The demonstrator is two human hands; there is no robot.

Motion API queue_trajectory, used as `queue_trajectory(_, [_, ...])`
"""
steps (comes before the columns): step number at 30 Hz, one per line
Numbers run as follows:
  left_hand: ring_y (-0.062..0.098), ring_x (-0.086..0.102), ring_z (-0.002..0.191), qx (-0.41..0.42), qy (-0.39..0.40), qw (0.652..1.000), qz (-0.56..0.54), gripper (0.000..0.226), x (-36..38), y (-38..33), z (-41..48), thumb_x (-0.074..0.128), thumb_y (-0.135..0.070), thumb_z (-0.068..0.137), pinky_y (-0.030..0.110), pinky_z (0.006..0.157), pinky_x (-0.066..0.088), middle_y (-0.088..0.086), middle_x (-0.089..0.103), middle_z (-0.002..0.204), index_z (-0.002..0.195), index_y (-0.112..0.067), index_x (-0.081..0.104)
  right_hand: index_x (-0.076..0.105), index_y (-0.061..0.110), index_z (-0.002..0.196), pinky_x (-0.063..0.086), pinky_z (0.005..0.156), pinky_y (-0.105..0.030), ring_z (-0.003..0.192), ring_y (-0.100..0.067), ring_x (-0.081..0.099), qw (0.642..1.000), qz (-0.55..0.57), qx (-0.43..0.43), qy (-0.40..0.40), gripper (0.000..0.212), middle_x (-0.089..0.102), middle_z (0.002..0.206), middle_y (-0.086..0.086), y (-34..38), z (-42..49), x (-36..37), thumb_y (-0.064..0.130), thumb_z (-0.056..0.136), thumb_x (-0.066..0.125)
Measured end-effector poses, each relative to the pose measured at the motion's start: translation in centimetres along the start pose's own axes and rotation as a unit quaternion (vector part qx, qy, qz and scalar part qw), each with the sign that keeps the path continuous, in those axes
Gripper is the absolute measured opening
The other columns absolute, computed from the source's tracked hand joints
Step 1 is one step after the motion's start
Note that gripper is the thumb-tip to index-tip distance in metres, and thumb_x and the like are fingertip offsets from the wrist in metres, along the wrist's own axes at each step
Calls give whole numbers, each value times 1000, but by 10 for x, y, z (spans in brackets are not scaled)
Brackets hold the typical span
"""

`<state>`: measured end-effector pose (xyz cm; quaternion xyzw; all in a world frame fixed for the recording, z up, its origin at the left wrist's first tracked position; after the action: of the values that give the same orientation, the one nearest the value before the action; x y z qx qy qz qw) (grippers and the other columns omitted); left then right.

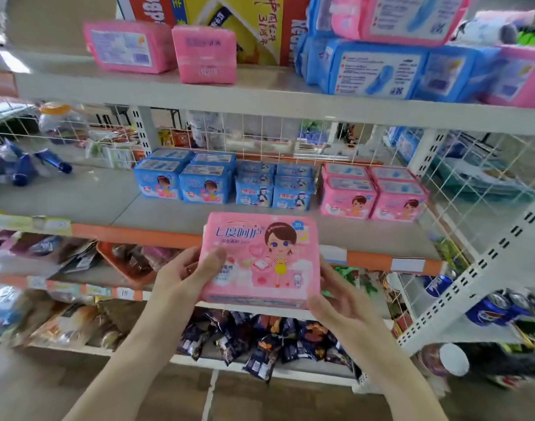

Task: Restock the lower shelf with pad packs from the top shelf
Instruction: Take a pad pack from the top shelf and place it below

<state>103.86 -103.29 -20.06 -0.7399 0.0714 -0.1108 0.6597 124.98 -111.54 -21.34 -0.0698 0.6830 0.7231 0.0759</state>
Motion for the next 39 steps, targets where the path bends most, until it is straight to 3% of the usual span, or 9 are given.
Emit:
queue_trajectory(13, [25,73,96,-2,29,999,-21,48,-16,8,19,72,-63,71,48,96,50,5,77,104,99,-25,77,38,34,150,35,115,-46,134,-3,48,998,22,-3,-60,94,52,144,20,20,19,8,74,71,67])
queue_trajectory(18, [4,72,73,26,28,999,24,33,-30,-4,24,56,-47,82,15,66,51,-9,78,82,93,-20,72,43,33,146,44,100,-14,130,3,50,995,53,-34,-82,93,56,139,22,26,34,24,77,68,66])
queue_trajectory(20, [-2,70,70,48,44,997,40,31,-33,-10,24,51,-42,84,6,60,47,-14,76,79,95,-19,69,43,28,147,46,103,-19,131,-4,52,994,62,-47,-83,81,57,140,16,28,41,30,62,79,70])
queue_trajectory(23, [3,72,89,68,61,995,32,31,-43,-12,29,56,-38,85,9,72,51,-13,77,95,110,-22,66,45,29,145,48,102,-26,130,-10,54,993,41,-66,-91,60,60,138,13,33,49,41,32,88,62])
queue_trajectory(26, [13,64,118,107,74,990,48,49,-59,-7,37,69,-43,91,28,97,51,-4,71,122,136,-31,56,50,25,142,49,99,-23,126,-8,57,992,31,-73,-101,55,64,133,12,32,57,52,23,88,60])
queue_trajectory(28, [14,54,130,134,77,986,62,66,-69,-4,44,68,-32,87,37,108,46,-4,62,136,148,-33,43,57,19,134,51,102,-35,122,-11,60,990,13,-65,-122,46,67,127,8,26,64,59,20,87,61])
queue_trajectory(31, [10,51,134,143,88,983,74,72,-79,-1,57,63,-17,90,36,112,42,-9,58,141,154,-29,32,65,14,118,47,105,-47,117,-13,63,987,14,-48,-154,27,71,118,3,17,76,65,12,91,65])
queue_trajectory(35, [1,53,129,157,88,978,101,70,-91,-8,76,59,-17,91,22,108,43,-19,61,135,154,-25,31,59,17,132,48,105,-36,122,-9,60,984,13,-47,-173,42,68,126,8,21,96,75,-1,94,59])
queue_trajectory(39, [3,50,132,172,86,972,133,72,-104,-17,98,60,-23,90,37,113,42,-17,58,140,156,-21,29,60,13,129,49,106,-37,122,-11,60,980,-2,-63,-189,39,68,127,4,25,119,81,-3,94,59])
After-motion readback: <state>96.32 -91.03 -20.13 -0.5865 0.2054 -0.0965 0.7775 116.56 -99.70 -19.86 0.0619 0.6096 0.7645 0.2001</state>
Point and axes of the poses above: each hand's wrist, its own z-axis towards the middle knuckle, its own x-axis out of the palm, y = z × x, the point moved 4 cm from there along z, towards the middle knuckle
